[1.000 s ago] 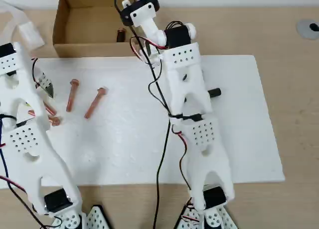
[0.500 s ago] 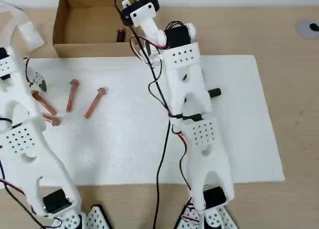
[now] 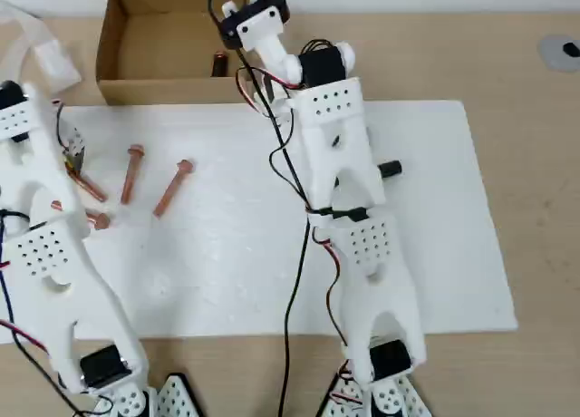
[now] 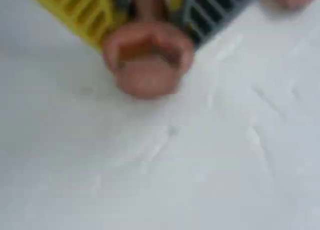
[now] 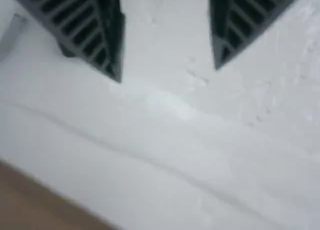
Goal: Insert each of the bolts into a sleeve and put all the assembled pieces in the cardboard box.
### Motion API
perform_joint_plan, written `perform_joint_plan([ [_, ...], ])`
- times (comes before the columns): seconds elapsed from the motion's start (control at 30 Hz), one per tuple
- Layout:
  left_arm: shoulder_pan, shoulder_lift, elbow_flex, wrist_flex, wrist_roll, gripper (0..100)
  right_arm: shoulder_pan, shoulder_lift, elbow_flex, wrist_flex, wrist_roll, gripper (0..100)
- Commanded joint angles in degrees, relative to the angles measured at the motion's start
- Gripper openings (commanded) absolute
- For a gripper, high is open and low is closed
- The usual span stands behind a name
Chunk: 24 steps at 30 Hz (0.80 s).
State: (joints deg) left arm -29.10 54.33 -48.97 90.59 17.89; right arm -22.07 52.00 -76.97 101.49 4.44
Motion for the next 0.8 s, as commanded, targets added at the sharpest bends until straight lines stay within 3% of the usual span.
perform_joint_plan([
  [0.0,-0.1,2.4,0.4,2.0,-0.6,1,0.9,-7.7,8.1,1.2,-0.3,15.0],
  [0.33,0.5,-5.1,-7.6,9.9,-15.8,1,2.1,-33.5,50.3,1.0,-3.6,15.0],
  [0.53,2.5,-11.9,-7.1,9.9,-30.2,1,2.3,-37.1,58.2,0.8,-18.6,15.0],
  [0.77,3.9,-13.7,-7.1,9.9,-32.1,1,2.3,-33.0,61.1,-9.6,-32.4,14.9],
])
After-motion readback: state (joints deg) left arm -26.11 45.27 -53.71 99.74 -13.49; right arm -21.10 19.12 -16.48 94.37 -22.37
